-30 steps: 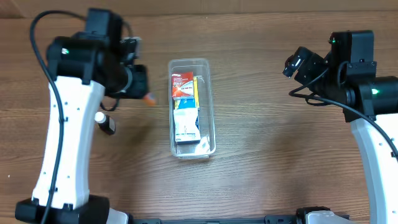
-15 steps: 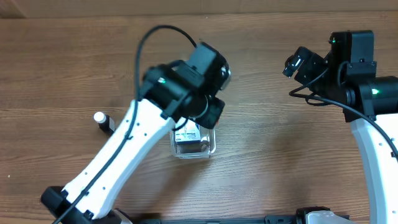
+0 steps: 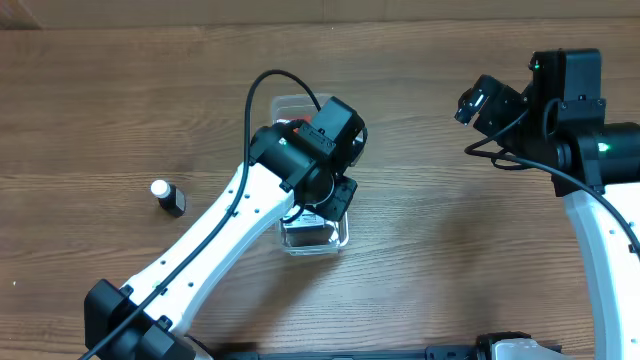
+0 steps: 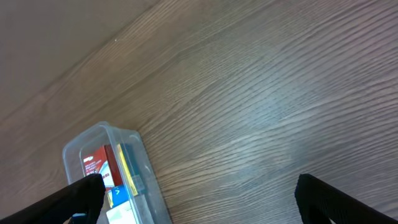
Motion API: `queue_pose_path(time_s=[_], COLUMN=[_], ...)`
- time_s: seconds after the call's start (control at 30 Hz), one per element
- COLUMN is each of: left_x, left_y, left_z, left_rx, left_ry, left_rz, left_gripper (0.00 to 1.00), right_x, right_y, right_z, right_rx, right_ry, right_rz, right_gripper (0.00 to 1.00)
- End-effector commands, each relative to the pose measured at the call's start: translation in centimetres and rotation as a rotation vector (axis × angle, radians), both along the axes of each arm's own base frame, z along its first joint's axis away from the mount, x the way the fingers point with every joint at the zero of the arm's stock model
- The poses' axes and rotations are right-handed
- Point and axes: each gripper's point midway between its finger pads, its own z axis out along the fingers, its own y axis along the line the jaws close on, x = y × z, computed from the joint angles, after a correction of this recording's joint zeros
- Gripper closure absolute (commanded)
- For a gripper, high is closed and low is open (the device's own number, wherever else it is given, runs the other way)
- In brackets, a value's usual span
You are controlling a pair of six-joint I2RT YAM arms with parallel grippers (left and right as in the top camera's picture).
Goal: Pack container
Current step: 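Lift the orange tube and carry it over the container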
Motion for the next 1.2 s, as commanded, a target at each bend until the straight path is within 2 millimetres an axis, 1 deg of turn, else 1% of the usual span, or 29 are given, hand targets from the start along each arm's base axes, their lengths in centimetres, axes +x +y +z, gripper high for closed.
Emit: queue_pose_path(time_s=[0.0, 0.1, 0.2, 0.3, 0.37, 0.5, 0.6, 0.7, 0.83, 0.87, 0.97, 1.03, 1.17], left_x=[-0.4, -0.4, -0.3, -0.5, -0.7, -0.7, -0.8, -1.0, -0.6, -0.2, 0.2, 0.3, 0.5], left_y=[0.2, 0.2, 0.1, 0.1, -0.2, -0.7, -0.7, -0.9, -1.2, -1.4, -1.7, -1.7, -1.1], left_z=[-1.1, -1.3, -2.0, -3.4, -4.1, -4.5, -4.4, -3.9, -2.3, -1.2, -0.1, 0.0, -0.5], left_rx=[0.009, 0.01, 0.01, 0.011, -0.011, -0.035, -0.04, -0.051, -0.058, -0.069, -0.078, -0.079, -0.046], left_ry=[0.024, 0.023, 0.023, 0.032, 0.048, 0.052, 0.057, 0.07, 0.048, 0.025, -0.001, -0.007, -0.014], left_rz=[0.022, 0.022, 0.021, 0.02, 0.015, 0.017, 0.022, 0.017, 0.003, -0.015, -0.025, -0.024, -0.016], left_gripper=[0.81, 0.8, 0.78, 0.77, 0.77, 0.78, 0.77, 0.77, 0.78, 0.77, 0.76, 0.74, 0.71], right_x=[0.0, 0.0, 0.0, 0.0, 0.0, 0.0, 0.0, 0.0, 0.0, 0.0, 0.0, 0.0, 0.0], right_y=[-0.1, -0.1, -0.1, -0.1, -0.1, -0.1, -0.1, -0.1, -0.1, -0.1, -0.1, -0.1, -0.1], right_z=[0.5, 0.5, 0.5, 0.5, 0.5, 0.5, 0.5, 0.5, 0.5, 0.5, 0.5, 0.5, 0.5], right_rx=[0.002, 0.002, 0.002, 0.002, 0.002, 0.002, 0.002, 0.002, 0.002, 0.002, 0.002, 0.002, 0.002], right_ry=[-0.015, -0.015, -0.015, -0.015, -0.015, -0.015, -0.015, -0.015, -0.015, -0.015, -0.015, -0.015, -0.015], right_rz=[-0.008, -0.008, -0.007, -0.007, -0.008, -0.008, -0.008, -0.008, -0.007, -0.007, -0.008, -0.007, -0.007], right_gripper=[0.0, 0.0, 0.0, 0.0, 0.0, 0.0, 0.0, 0.0, 0.0, 0.0, 0.0, 0.0, 0.0])
